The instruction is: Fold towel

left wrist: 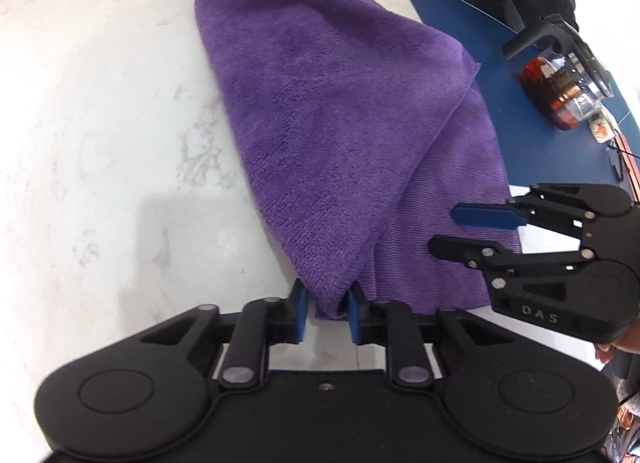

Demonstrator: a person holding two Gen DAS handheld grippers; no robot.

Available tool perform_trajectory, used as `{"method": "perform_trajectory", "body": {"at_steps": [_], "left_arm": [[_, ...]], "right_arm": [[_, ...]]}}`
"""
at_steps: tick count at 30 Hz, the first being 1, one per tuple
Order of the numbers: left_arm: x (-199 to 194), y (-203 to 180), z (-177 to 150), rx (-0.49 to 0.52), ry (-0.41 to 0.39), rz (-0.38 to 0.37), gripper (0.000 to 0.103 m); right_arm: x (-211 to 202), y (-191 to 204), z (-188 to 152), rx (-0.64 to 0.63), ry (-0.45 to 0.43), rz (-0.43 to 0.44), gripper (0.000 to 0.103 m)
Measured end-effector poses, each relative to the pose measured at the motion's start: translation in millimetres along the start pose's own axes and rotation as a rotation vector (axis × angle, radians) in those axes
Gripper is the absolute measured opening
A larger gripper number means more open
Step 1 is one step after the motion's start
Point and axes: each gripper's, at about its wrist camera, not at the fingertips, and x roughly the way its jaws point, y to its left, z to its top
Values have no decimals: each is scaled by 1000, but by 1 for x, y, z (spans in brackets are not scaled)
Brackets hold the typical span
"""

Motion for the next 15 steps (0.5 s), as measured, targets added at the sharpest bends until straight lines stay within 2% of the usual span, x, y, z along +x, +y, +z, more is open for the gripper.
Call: {"method": "perform_trajectory", "body": {"at_steps": [6, 15], "left_arm": [[-11, 3, 4, 53, -48, 77, 7], [-25, 4, 3, 233, -122, 303, 7]], "right_arm": [[0, 3, 0, -32, 15, -10, 33], [0, 4, -2, -58, 25, -15, 33]]}}
